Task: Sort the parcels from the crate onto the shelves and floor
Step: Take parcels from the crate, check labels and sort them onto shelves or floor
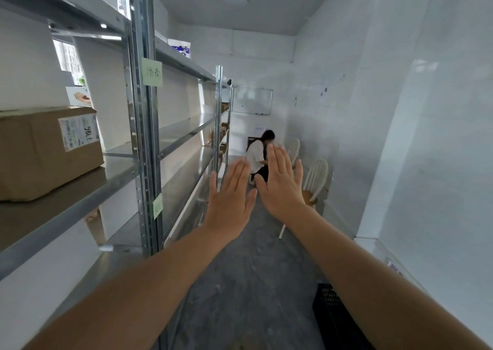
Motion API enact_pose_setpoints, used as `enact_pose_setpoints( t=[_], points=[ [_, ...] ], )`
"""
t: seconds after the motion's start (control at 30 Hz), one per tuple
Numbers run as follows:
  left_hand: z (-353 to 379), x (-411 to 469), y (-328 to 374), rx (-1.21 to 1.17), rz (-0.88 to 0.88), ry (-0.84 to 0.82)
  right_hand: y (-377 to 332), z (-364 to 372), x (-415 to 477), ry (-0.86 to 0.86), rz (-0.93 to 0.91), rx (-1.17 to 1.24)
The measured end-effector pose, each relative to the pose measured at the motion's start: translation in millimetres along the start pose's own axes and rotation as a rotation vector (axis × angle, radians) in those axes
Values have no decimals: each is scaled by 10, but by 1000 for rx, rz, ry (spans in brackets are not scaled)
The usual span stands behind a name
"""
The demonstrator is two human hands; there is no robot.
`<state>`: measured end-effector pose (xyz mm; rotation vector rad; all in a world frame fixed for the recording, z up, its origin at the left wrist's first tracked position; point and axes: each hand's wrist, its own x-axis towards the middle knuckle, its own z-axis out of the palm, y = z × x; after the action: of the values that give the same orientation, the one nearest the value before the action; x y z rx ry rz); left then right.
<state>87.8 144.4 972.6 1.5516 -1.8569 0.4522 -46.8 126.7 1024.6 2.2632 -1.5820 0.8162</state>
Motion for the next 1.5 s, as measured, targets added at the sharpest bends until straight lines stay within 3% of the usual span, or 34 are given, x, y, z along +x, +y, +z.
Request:
enact_pose_setpoints(
  t=[0.33,0.63,0.87,1.17,1.5],
  points=[
    [432,571,22,-67,-48,-12,528,326,543,-11,-1,10],
    [936,1224,140,137,43,17,1191,585,1234,12,-54,84],
    [1335,1628,231,90,-116,34,1620,916,1597,1,-88,159],
    [1933,1385,-51,97,-169,-85,1872,1805,1578,-117,-74,230],
    [2689,812,-867,137,-249,-286,1714,3086,1405,-360,-74,212]
  ],
)
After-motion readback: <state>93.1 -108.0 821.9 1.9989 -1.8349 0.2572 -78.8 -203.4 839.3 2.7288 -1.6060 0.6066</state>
